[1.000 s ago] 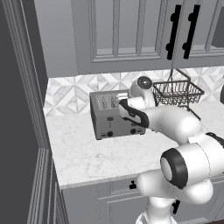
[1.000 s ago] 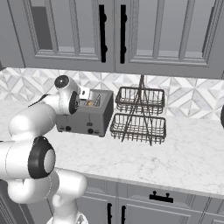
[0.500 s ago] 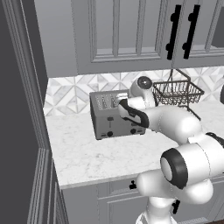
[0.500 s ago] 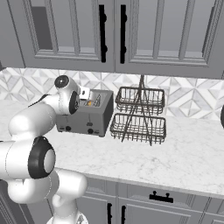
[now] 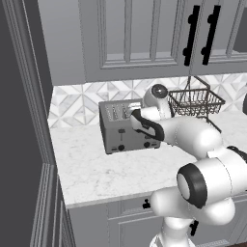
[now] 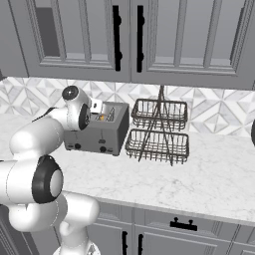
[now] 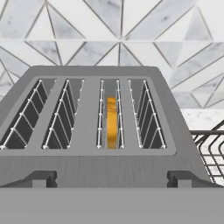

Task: Start the toaster. Once the lever pops up, take the bread to the plate on the dining counter.

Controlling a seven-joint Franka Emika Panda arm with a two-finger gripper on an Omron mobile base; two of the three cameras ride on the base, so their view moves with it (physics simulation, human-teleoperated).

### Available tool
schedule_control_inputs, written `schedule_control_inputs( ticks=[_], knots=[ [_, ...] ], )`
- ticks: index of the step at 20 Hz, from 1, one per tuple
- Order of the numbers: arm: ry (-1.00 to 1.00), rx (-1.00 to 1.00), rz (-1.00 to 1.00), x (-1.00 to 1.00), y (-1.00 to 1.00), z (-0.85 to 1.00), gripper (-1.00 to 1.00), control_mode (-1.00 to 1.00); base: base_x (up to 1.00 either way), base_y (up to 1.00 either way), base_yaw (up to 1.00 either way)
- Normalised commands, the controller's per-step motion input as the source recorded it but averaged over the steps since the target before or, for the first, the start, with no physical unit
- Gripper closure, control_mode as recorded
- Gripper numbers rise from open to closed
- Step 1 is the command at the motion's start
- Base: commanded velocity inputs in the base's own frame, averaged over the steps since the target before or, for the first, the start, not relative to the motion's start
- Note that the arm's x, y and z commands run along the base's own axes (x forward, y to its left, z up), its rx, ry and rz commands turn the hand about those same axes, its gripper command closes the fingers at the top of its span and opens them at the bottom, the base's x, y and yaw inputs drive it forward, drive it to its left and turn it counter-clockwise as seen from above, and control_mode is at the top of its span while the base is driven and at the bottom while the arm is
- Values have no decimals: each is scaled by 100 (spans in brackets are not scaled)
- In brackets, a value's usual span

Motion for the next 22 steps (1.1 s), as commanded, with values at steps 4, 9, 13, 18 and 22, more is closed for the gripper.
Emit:
schedule_control_inputs(
  ticks=[4,9,13,18,22],
  knots=[
    [0,0,0,0,0,0,-100,-100,0,0,0],
    [0,0,0,0,0,0,-100,-100,0,0,0],
    [0,0,0,0,0,0,-100,-100,0,0,0],
    [0,0,0,0,0,0,-100,-100,0,0,0],
    [0,0,0,0,0,0,-100,-100,0,0,0]
  ],
)
